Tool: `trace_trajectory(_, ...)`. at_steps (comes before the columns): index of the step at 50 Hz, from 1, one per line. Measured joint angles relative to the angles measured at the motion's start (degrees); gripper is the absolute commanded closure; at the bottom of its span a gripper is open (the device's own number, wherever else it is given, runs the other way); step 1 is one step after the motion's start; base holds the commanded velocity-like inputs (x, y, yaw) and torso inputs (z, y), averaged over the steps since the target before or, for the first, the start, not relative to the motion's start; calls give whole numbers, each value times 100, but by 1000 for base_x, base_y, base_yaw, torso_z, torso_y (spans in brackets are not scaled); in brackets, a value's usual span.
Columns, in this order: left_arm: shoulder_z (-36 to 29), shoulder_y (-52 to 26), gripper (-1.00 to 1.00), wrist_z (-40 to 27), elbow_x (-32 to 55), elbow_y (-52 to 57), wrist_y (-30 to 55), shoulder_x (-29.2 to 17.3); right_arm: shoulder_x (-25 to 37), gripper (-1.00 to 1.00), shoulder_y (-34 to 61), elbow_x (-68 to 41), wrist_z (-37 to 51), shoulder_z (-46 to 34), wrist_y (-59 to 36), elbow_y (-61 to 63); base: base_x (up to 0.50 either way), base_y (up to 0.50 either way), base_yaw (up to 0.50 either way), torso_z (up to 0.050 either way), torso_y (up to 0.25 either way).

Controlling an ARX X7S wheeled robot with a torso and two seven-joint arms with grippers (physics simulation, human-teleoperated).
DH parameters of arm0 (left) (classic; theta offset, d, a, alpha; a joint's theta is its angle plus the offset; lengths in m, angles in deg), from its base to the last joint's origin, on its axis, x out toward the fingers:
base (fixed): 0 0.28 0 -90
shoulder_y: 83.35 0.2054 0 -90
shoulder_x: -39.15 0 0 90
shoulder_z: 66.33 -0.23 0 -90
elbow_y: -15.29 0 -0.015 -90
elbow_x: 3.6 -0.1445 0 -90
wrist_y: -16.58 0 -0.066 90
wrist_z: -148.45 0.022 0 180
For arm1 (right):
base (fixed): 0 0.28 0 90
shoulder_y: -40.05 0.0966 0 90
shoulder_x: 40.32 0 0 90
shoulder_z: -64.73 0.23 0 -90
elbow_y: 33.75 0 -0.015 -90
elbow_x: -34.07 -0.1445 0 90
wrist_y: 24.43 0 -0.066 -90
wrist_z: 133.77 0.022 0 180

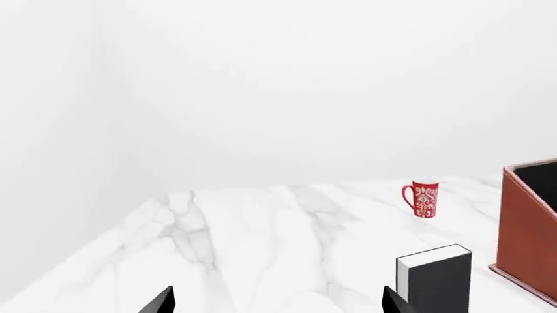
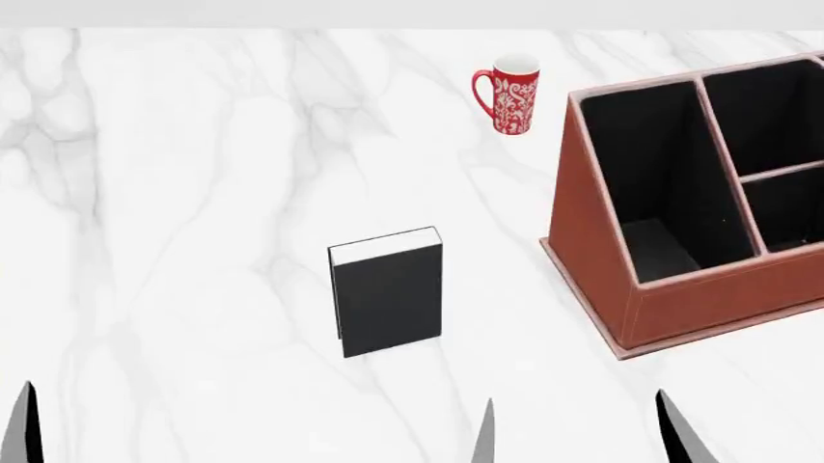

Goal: Pick up the book and place it in the left compartment of the caddy.

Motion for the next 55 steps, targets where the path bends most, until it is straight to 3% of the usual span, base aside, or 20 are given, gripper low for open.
trace_trajectory(10, -417, -105, -100, -605, 368, 28, -465, -582, 892, -100, 639, -196, 686, -1219, 1036, 28, 107, 0, 0, 0, 0)
trace_trajectory(22, -933, -266, -100, -1090, 545, 49, -1062, -1139, 1512, -100, 1139, -156, 1056, -2135, 1931, 44, 381, 0, 0, 0, 0)
trace_trajectory(40, -1486, -521, -100, -1410, 575, 13, -1517, -1521, 1914, -100, 1954, 74, 1448, -3282, 2572, 42, 258, -3, 0, 0, 1)
trace_trajectory(55, -1685, -607, -100, -1524, 597, 13, -1738, -1701, 2061, -100, 2599, 225, 1719, -4062, 2769, 9, 0, -429, 0, 0, 0)
